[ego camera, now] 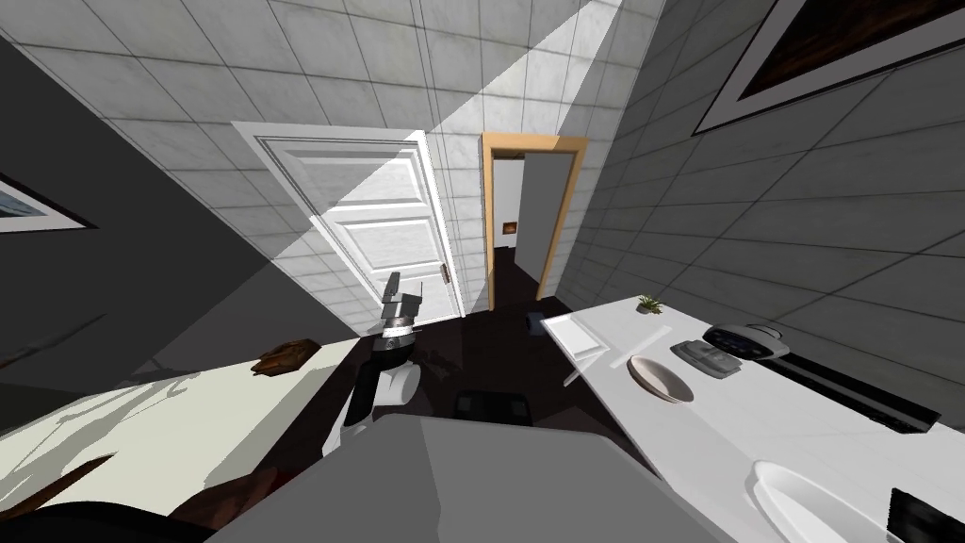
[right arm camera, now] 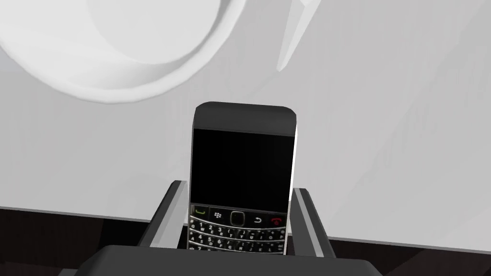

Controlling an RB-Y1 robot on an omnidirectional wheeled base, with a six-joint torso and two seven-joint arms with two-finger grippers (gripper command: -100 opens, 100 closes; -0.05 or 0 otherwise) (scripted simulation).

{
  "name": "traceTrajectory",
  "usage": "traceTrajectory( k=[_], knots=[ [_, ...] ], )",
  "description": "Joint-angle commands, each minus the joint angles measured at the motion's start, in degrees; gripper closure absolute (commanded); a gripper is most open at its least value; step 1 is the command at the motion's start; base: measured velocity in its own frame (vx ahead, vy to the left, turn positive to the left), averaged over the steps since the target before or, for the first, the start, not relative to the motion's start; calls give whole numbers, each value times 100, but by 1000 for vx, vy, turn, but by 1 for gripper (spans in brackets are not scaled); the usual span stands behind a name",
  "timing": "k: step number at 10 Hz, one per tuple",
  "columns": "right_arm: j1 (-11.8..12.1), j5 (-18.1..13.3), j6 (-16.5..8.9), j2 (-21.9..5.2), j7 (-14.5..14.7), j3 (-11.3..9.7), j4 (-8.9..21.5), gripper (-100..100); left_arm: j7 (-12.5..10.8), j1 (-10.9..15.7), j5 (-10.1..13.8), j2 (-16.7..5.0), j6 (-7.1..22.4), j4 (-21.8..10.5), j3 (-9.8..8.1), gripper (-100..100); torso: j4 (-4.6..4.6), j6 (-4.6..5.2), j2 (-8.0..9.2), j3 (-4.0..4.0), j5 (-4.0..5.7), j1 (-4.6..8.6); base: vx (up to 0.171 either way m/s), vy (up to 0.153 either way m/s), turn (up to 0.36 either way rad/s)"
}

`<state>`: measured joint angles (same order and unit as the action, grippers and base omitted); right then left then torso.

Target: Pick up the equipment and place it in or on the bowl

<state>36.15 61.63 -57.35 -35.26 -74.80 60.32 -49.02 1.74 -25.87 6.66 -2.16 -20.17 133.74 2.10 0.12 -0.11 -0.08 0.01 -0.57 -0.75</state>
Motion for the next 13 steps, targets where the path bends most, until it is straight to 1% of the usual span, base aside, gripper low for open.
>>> traceTrajectory(
  k=[1,4,5,6,7,9,10,13],
  knots=[
    [18,103,-154,-129,-215,48,55,100,0,0,0,0,0,0,0,0,0,0,0,0,0,0,-38,61,70],
    [77,264,-395,-328,-500,140,121,100,0,0,0,0,0,0,0,0,3,5,9,6,-3,-10,-40,70,57],
    [128,338,-548,-431,-640,198,119,100,0,0,0,0,0,0,0,0,2,3,8,5,-3,-7,-37,56,114],
    [158,365,-623,-471,-694,223,103,100,0,0,0,0,0,0,0,0,3,-3,5,4,-4,-4,-29,30,72],
    [227,394,-777,-521,-773,262,44,100,0,0,0,0,0,0,0,0,1,0,5,3,-3,2,-9,-12,91],
    [309,394,-941,-531,-817,284,-51,100,0,-1,0,-1,0,0,-1,0,-2,-9,-10,-5,3,32,12,-58,75],
    [404,368,-1118,-502,-835,287,-177,100,0,-1,0,-1,0,0,-1,0,-4,-10,-15,-9,5,42,24,-117,129],
    [558,296,-1408,-397,-834,257,-403,100,0,-1,0,-2,0,0,-2,0,-11,-22,-35,-22,11,84,52,-174,94]
  ],
)
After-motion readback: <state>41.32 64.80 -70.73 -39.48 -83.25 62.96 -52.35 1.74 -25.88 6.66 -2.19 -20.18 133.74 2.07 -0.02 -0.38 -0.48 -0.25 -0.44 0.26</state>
